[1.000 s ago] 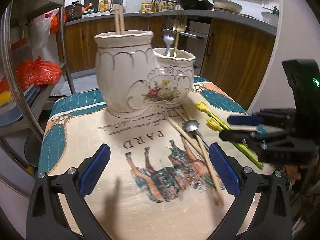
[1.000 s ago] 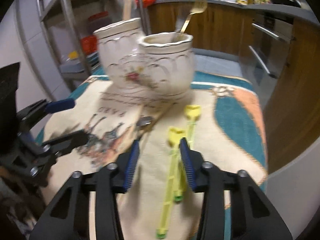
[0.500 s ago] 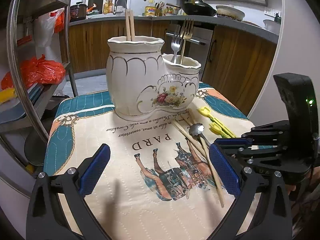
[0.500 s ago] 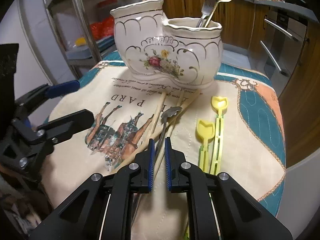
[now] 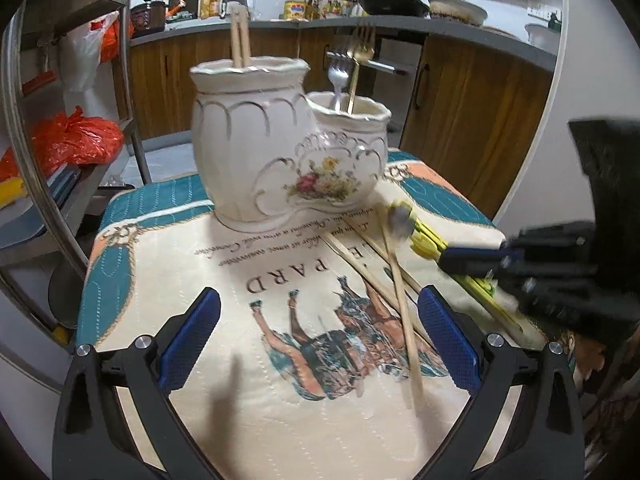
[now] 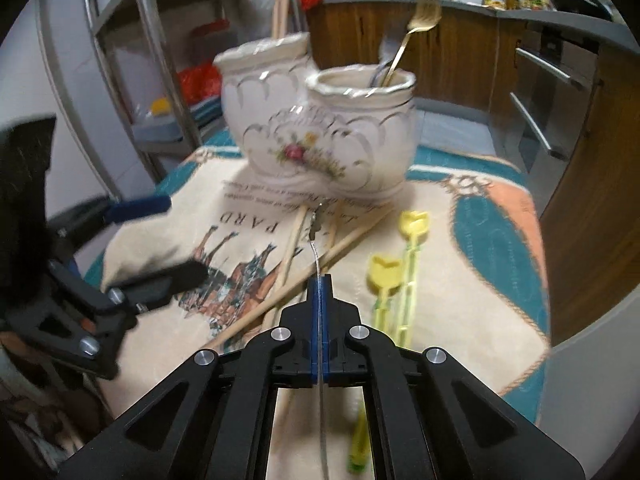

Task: Organize utensils
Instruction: 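Grasp a thin silver spoon with the right tool while the left tool grasps a wooden chopstick, then lower the silver spoon into the short cup while the left tool inserts the chopstick into the tall cup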

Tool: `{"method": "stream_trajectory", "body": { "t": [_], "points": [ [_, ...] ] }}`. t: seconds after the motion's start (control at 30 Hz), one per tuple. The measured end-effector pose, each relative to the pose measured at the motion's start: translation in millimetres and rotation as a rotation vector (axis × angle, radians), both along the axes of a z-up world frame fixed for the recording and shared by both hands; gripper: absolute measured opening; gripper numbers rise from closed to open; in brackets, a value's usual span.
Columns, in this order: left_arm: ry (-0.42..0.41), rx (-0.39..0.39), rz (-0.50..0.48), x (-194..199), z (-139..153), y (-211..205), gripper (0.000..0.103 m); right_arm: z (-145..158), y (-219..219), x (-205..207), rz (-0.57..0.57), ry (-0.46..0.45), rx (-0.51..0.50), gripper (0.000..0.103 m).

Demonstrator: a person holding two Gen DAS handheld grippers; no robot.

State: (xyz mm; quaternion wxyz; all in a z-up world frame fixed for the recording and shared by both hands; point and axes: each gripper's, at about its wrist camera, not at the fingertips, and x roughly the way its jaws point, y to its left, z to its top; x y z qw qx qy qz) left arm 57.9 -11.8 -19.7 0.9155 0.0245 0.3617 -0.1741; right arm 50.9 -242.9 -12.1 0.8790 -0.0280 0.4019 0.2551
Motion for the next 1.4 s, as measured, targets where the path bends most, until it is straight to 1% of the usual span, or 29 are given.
{"method": "stream_trajectory", "body": {
  "t": [0.03,0.1,0.17,0.27,0.33,0.37,0.4,0.43,0.47,0.53,0.63,0.73,0.93,1.03,1.13,1.23,1.4],
  "points": [
    [0.011,0.005,-0.008,0.0,-1.4,-3.0,0.096,1.9,-3.6,-0.4,-0.005,-0.008,0.007,0.002],
    [0.035,0.014,-0.025,0.1,-4.4,-10.7,0.09,7.1,-15.2,-1.7,-0.023,-0.03,0.022,0.002],
    [0.057,0.015,-0.043,0.5,-6.2,-19.9,0.076,9.9,-24.5,-2.1,-0.035,-0.043,0.033,0.002],
    [0.083,0.012,-0.082,3.1,-6.8,-35.5,0.066,11.0,-36.7,-3.0,-0.051,-0.056,0.05,0.002],
    [0.086,0.028,-0.102,6.8,-5.7,-46.2,0.061,11.5,-39.9,-4.0,-0.054,-0.063,0.057,0.002],
    [0.085,0.036,-0.107,8.6,-5.2,-49.6,0.055,11.5,-41.9,-4.8,-0.055,-0.065,0.063,0.002],
    [0.084,0.043,-0.113,11.4,-4.6,-54.1,0.051,11.4,-43.7,-5.6,-0.056,-0.066,0.069,0.002],
    [0.086,0.051,-0.117,15.3,-4.3,-59.3,0.046,11.8,-46.1,-5.9,-0.056,-0.067,0.075,0.002],
    [0.09,0.053,-0.125,16.7,-4.8,-62.6,0.035,12.0,-46.4,-6.2,-0.058,-0.068,0.079,0.002],
    [0.1,0.065,-0.143,20.2,-6.4,-69.7,0.025,11.7,-48.9,-6.0,-0.058,-0.068,0.087,0.002],
    [0.119,0.124,-0.145,24.2,-13.5,-79.5,0.014,11.0,-53.3,-5.5,-0.06,-0.066,0.1,0.002],
    [0.149,0.143,-0.136,27.4,-21.6,-80.2,0.014,10.7,-55.9,-4.7,-0.059,-0.069,0.11,0.002],
    [0.138,0.18,-0.134,33.8,-23.9,-83.4,0.014,9.1,-56.0,-3.2,-0.052,-0.069,0.126,0.002],
    [0.133,0.183,-0.131,38.5,-25.4,-85.8,0.006,10.0,-55.8,-4.3,-0.049,-0.073,0.134,0.002],
    [0.122,0.154,-0.141,37.8,-23.8,-82.6,0.006,14.9,-58.2,-7.0,-0.052,-0.093,0.145,0.002],
    [0.089,0.122,-0.153,30.1,-15.8,-74.4,0.006,21.8,-60.7,-9.9,-0.058,-0.12,0.16,0.002],
    [-0.006,0.032,-0.171,8.0,8.9,-50.3,0.006,35.5,-59.8,-15.8,-0.058,-0.178,0.19,0.002]
  ]
}}
